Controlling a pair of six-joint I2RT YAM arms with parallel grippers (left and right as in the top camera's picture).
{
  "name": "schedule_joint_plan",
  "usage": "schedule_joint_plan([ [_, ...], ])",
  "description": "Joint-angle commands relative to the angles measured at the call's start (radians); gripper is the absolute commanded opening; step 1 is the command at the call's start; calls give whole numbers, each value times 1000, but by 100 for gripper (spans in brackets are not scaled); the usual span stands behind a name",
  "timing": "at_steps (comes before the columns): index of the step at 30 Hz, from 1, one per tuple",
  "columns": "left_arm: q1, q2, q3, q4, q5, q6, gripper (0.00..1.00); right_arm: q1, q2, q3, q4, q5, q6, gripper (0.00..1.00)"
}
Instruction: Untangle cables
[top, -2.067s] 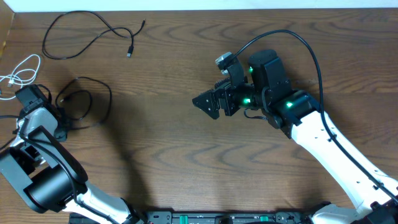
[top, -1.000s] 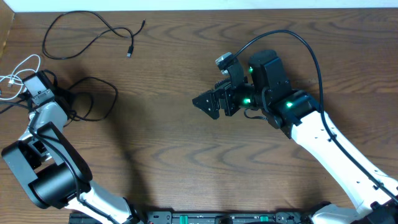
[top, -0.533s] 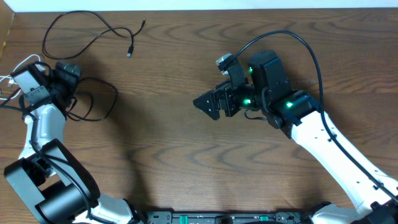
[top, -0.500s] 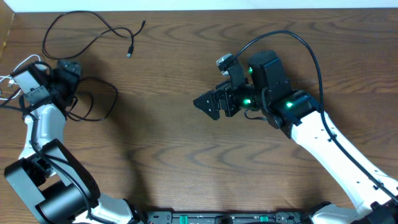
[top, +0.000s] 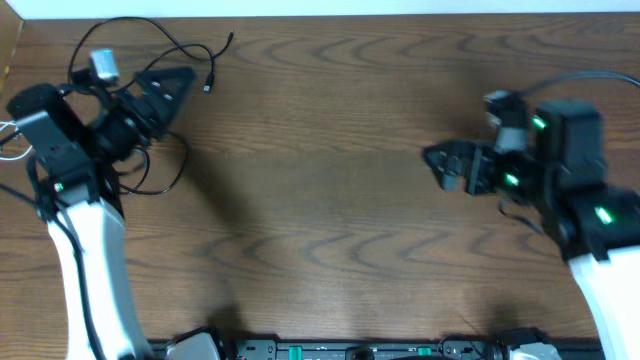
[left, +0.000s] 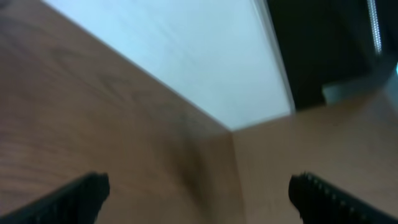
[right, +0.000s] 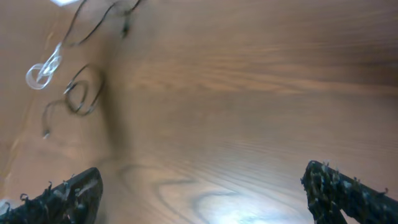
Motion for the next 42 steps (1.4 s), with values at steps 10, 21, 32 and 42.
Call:
schedule_joint_plan([
  [10, -318, -415, 12, -683, -812, 253, 98, -14, -401, -11, -137, 281, -6, 99],
  [21, -326, -640, 12, -761, -958, 253, 98, -14, -592, -236, -28, 306, -12, 99],
  [32, -326, -637, 12, -762, -958, 253, 98, -14, -587, -247, -48, 305, -12, 99],
  [42, -326, -637, 12, -762, -958, 253, 98, -14, -587, -247, -210, 306, -13, 99],
])
